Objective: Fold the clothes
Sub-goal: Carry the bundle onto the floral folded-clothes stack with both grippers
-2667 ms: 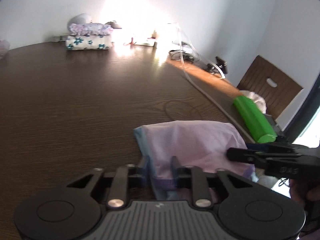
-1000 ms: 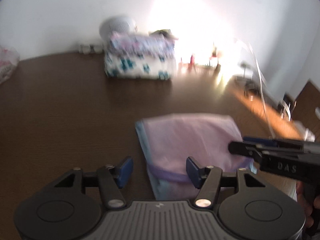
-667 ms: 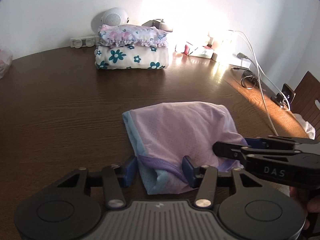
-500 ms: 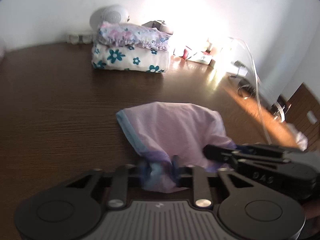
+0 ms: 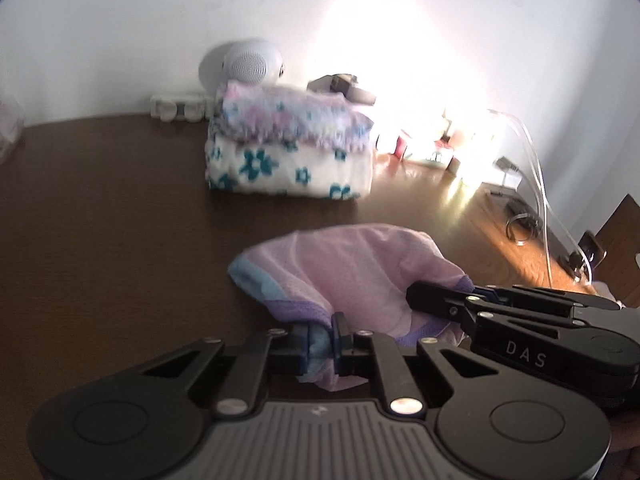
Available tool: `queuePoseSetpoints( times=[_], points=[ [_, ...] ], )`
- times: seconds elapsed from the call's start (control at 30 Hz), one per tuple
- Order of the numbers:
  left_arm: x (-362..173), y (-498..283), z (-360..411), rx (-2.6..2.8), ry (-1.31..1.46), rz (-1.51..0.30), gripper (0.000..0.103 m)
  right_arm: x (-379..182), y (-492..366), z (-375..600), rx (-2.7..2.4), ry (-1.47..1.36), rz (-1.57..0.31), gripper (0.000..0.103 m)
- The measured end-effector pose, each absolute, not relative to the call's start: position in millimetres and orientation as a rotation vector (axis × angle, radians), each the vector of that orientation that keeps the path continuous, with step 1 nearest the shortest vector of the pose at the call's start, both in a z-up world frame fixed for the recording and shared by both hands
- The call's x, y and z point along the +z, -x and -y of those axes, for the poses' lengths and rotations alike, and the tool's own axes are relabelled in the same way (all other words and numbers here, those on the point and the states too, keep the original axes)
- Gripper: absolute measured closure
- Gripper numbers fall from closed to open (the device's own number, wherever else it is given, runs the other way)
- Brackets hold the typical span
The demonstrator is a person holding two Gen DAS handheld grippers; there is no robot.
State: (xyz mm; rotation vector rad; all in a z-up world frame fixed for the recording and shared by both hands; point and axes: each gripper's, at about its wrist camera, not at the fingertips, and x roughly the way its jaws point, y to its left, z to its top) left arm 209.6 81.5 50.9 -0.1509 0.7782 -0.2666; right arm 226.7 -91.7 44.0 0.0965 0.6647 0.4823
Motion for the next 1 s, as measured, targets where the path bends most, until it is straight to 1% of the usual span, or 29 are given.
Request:
queuePoseSetpoints(
  times=[0.23,0.4,0.47,0.5,0.63,0.8,0.9,1.0],
  points=[
    [123.7,-212.1,-94.6,-0.321,0.154,-0.618,0.094,113.0,-250.5,86.6,0.499,-0.093,-0.518,0.091],
    [179.8,-253.5,-102.0,-0.322,0.15,-0.52,0.094,164.7,-269.9,82.8,0.508,-0.091,-0.411,0.091],
    [191.4,-272.7,-105.1,-0.319,0.156,-0.504,0.094,183.0,-278.9,80.9,0.51,-0.089,-0.373,0.091],
    [194.3,-282.7,-106.2,-0.316,0.161,-0.497,0.094,181.1,-289.6,78.3,0.51,-0.085,-0.379,0.091],
    [185.4,-322.4,-109.0,-0.298,0.173,-0.49,0.094,173.4,-332.2,68.0,0.507,-0.069,-0.403,0.091],
    [150.1,-365.7,-111.6,-0.272,0.197,-0.531,0.094,150.2,-376.7,58.9,0.506,-0.07,-0.454,0.091],
    [130.5,-382.0,-113.0,-0.261,0.193,-0.554,0.094,132.1,-399.1,54.9,0.507,-0.077,-0.49,0.091],
    [111.8,-381.3,-125.3,-0.252,0.21,-0.586,0.094,119.4,-403.0,53.4,0.511,-0.083,-0.515,0.091]
  ],
)
